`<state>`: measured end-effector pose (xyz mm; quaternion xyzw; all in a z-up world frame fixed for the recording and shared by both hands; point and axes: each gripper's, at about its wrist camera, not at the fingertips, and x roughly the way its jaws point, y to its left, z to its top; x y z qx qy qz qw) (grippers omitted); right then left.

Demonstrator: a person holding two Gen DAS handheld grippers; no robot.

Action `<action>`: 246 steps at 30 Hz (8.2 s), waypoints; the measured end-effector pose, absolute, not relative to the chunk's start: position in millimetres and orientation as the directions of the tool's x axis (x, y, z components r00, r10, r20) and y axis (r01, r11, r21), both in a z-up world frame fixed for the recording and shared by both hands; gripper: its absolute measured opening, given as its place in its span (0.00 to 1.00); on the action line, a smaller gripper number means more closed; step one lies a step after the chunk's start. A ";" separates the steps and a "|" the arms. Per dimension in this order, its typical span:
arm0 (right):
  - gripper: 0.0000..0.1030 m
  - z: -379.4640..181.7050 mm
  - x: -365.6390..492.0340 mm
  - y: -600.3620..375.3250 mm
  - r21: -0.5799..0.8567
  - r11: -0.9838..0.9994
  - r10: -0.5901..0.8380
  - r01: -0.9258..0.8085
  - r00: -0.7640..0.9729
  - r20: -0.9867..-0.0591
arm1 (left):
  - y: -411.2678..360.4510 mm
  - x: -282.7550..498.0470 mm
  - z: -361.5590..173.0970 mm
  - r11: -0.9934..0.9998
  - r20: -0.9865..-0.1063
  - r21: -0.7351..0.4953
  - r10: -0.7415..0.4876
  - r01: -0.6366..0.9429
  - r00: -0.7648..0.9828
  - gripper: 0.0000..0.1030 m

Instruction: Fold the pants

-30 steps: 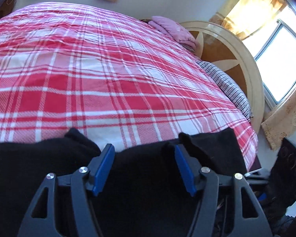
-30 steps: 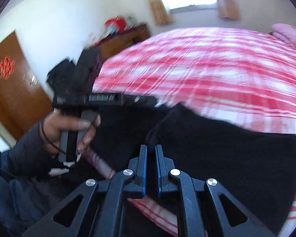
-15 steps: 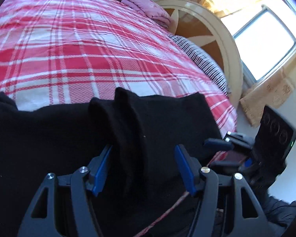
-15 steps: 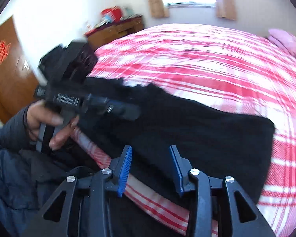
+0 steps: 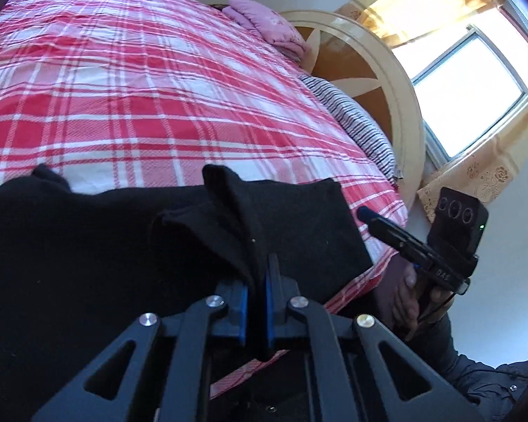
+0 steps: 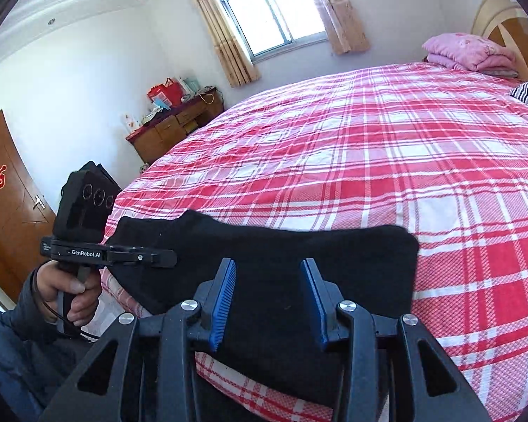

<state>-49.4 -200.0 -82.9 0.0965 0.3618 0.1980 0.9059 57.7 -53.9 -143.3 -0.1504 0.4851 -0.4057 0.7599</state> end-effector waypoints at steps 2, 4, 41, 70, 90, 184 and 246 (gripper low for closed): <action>0.41 -88.3 -43.2 -196.0 0.260 0.927 0.376 -0.272 0.652 -0.658 | -52.0 60.7 -154.5 0.651 -0.645 -0.608 -0.739 0.455 0.195 0.07; 0.41 -104.2 -34.3 -191.0 0.183 0.955 0.289 -0.233 0.607 -0.740 | -53.1 63.1 -169.2 0.672 -0.678 -0.593 -0.714 0.444 0.176 0.07; 0.57 -92.7 -55.4 -165.7 0.136 0.934 0.331 -0.331 0.654 -0.680 | 162.0 71.6 -148.2 0.989 -0.743 0.129 0.046 0.076 0.668 0.73; 0.57 -105.6 -57.7 -151.0 0.111 0.927 0.329 -0.358 0.635 -0.699 | 217.0 60.9 -169.3 0.952 -0.732 -0.291 -0.283 0.091 0.620 0.83; 0.57 -105.4 -56.7 -154.4 0.108 0.938 0.309 -0.329 0.652 -0.692 | 200.4 49.7 -126.0 0.843 -0.599 -0.491 -0.510 0.221 0.617 0.19; 0.39 -63.7 -71.6 -250.8 0.307 0.951 0.204 0.020 0.707 -0.677 | -70.7 56.7 -154.1 0.861 -0.694 -0.076 -0.408 0.503 0.593 0.96; 0.26 -72.0 -9.3 -212.4 0.420 0.888 0.443 -0.189 0.595 -0.671 | -24.0 75.3 -142.1 0.729 -0.589 -0.490 -0.681 0.477 0.435 0.16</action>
